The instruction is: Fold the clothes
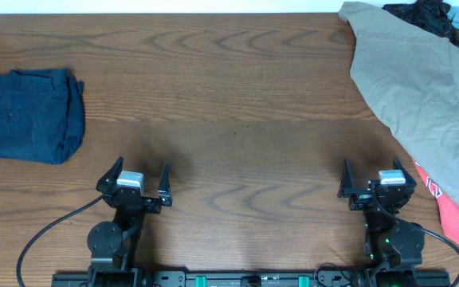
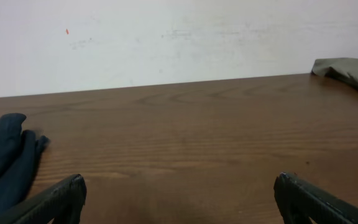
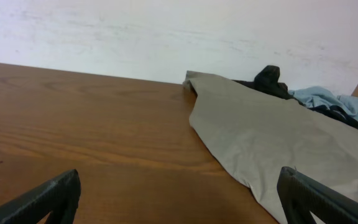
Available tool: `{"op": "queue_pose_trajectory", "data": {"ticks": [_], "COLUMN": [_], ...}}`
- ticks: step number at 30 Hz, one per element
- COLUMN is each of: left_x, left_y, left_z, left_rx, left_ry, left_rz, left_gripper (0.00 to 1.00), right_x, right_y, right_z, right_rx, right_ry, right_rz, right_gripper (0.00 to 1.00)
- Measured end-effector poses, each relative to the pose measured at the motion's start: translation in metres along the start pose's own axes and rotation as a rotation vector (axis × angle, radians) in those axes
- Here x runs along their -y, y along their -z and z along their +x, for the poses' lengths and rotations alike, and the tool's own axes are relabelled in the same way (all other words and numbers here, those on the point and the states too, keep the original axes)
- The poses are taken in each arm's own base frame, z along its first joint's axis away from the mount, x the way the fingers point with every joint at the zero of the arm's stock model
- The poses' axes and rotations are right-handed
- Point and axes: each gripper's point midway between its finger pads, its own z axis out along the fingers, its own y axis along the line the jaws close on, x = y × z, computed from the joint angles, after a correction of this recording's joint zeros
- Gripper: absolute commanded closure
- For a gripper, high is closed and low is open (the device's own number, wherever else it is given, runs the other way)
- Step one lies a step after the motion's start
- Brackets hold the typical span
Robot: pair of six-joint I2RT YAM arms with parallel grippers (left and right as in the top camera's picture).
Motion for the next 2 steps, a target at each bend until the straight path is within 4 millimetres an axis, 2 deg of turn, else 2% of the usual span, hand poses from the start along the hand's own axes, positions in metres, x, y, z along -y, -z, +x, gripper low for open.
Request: {"op": "queue_pose_trajectory", "data": {"ticks": [2], "left_x": [0.0], "left_y": [0.0], "left_z": [0.0], "left_rx": [0.0], "left_ry": [0.0], "left_rz": [0.0], "left_gripper": [0.02], "right_x": [0.0], "right_y": [0.0], "right_z": [0.0], "right_rx": [0.0], "right_ry": [0.0], "right_rz": [0.0], "right_gripper": [0.01]}}
